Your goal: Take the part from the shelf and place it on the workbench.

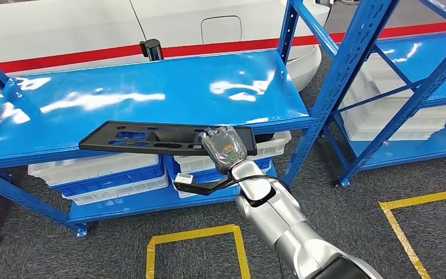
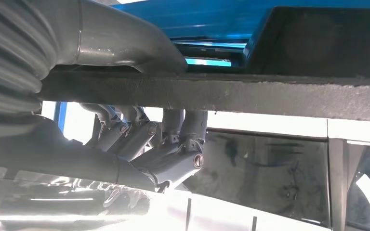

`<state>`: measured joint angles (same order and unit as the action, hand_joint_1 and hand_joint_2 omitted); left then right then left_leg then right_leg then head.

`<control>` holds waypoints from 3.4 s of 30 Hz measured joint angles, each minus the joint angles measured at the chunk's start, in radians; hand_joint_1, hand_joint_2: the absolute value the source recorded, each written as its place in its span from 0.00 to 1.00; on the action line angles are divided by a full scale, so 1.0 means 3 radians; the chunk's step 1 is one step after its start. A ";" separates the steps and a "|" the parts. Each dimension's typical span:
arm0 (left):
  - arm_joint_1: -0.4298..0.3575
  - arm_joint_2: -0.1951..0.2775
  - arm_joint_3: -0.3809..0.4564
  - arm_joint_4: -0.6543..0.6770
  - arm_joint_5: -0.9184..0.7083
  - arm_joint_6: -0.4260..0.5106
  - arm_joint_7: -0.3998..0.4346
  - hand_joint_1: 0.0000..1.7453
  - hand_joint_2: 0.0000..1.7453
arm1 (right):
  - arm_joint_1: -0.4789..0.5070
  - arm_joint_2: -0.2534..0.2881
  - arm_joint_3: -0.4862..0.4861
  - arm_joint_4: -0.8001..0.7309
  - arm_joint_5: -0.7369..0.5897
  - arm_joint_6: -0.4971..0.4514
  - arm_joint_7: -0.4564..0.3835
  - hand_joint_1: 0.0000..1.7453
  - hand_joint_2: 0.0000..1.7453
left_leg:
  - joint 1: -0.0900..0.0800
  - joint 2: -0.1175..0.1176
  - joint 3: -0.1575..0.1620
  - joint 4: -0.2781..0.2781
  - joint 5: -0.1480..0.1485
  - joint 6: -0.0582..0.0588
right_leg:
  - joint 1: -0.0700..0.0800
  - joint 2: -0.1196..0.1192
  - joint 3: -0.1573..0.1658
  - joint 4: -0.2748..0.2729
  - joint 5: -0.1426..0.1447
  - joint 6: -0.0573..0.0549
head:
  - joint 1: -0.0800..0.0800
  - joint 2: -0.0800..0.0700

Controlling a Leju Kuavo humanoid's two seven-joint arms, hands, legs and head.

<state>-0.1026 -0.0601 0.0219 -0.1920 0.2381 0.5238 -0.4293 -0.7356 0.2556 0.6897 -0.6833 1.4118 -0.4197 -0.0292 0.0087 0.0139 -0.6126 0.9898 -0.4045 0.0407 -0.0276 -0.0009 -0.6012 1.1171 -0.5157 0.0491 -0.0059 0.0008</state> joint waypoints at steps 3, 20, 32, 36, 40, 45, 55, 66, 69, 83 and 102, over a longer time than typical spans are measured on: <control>-0.0002 0.0001 0.0001 -0.0001 -0.0002 0.0001 0.0000 0.00 1.00 | -0.0006 0.0002 -0.0003 -0.0008 0.0003 0.0000 0.0002 0.98 1.00 | -0.0009 -0.0009 -0.0059 0.0069 0.0017 -0.0055 | 0.0017 0.0010 0.0194 -0.0304 0.0049 -0.0023 | 0.0001 0.0000; 0.0008 0.0028 0.0017 -0.0002 0.0012 0.0006 0.0004 0.00 1.00 | 0.0004 0.0113 -0.0015 -0.0006 0.0042 0.0049 0.0002 0.98 1.00 | -0.0008 -0.0039 0.0206 0.0096 -0.0287 -0.0067 | 0.0036 0.0002 -0.0091 -0.0328 0.0349 -0.0088 | -0.0030 0.0000; 0.0007 0.0021 0.0021 -0.0003 -0.0021 0.0005 0.0034 0.00 1.00 | -0.0027 0.0102 -0.0019 0.0016 0.0041 0.0061 0.0007 0.98 1.00 | -0.0040 -0.0016 0.0013 0.0055 -0.0066 0.0020 | 0.0065 0.0002 0.0119 -0.0255 0.0069 -0.0064 | -0.0001 0.0000; 0.0005 0.0022 0.0021 -0.0003 -0.0027 0.0008 0.0046 0.00 1.00 | -0.0053 0.0111 -0.0020 0.0020 0.0040 0.0062 0.0011 0.98 1.00 | -0.0028 -0.0016 -0.0036 0.0077 -0.0036 -0.0062 | 0.0059 0.0003 0.0163 -0.0390 0.0140 -0.0144 | -0.0002 0.0000; 0.0008 0.0030 0.0021 -0.0003 -0.0037 0.0010 0.0052 0.00 1.00 | -0.0066 0.0128 -0.0020 0.0022 0.0038 0.0063 0.0011 0.98 1.00 | 0.0022 -0.0037 -0.0238 0.0567 -0.0390 -0.0162 | 0.0018 -0.0003 0.0128 -0.0416 0.0211 -0.0209 | -0.0023 0.0000; 0.0016 0.0036 0.0021 -0.0003 -0.0035 0.0013 0.0052 0.00 1.00 | -0.0061 0.0123 -0.0020 0.0050 0.0026 0.0051 -0.0012 0.98 1.00 | 0.0097 -0.0037 -0.0148 0.0636 -0.0374 -0.0246 | -0.0002 -0.0004 0.0055 -0.0396 0.0261 -0.0175 | -0.0028 0.0000; 0.0039 0.0031 0.0051 -0.0003 0.0001 0.0029 0.0022 0.00 1.00 | -0.0119 0.0062 -0.0119 -0.0262 -0.0129 0.0017 -0.0148 0.98 1.00 | 0.0041 -0.0045 0.0068 0.0032 -0.0096 0.0000 | 0.0031 0.0002 -0.0255 0.0111 0.0027 -0.0079 | -0.0005 0.0000; 0.0055 0.0022 0.0076 -0.0002 -0.0001 0.0022 0.0013 0.00 1.00 | -0.0106 -0.0039 -0.0133 -0.0630 -0.0194 0.0074 -0.0255 0.98 1.00 | -0.0040 -0.0051 -0.0066 0.0052 0.0038 -0.0043 | 0.0103 0.0002 0.0206 -0.0398 0.0095 -0.0128 | 0.0005 0.0000; 0.0059 0.0030 0.0078 -0.0002 -0.0002 0.0022 0.0011 0.00 1.00 | -0.0104 -0.0046 -0.0133 -0.0658 -0.0194 0.0074 -0.0255 0.98 1.00 | -0.0014 -0.0055 -0.0128 0.0138 -0.0032 -0.0102 | 0.0053 -0.0003 0.0189 -0.0422 0.0165 -0.0193 | 0.0001 0.0000; 0.0065 0.0039 0.0098 -0.0002 -0.0002 0.0022 0.0009 0.00 1.00 | -0.0082 -0.0048 -0.0133 -0.0706 -0.0194 0.0079 -0.0260 0.98 1.00 | 0.0039 -0.0053 0.0109 0.0071 -0.0161 -0.0088 | 0.0071 -0.0007 -0.0013 -0.0385 0.0319 -0.0098 | -0.0008 0.0000; 0.0062 0.0055 0.0110 -0.0002 -0.0041 0.0006 0.0043 0.00 1.00 | -0.0125 -0.0236 -0.0213 -0.0871 -0.0638 0.0258 -0.0568 0.98 1.00 | 0.0045 -0.0050 -0.0328 0.0573 -0.0298 -0.0173 | 0.0029 -0.0007 0.0144 -0.0404 0.0202 -0.0211 | -0.0002 0.0000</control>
<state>-0.0841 -0.0437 0.0549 -0.1926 0.2259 0.5256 -0.4164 -0.7732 0.1848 0.6258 -0.9446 1.2205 -0.3423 -0.1996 0.0221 -0.0012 -0.7111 1.1616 -0.4940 -0.0112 -0.0188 -0.0031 -0.5579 0.9961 -0.4550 -0.0143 -0.0066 0.0008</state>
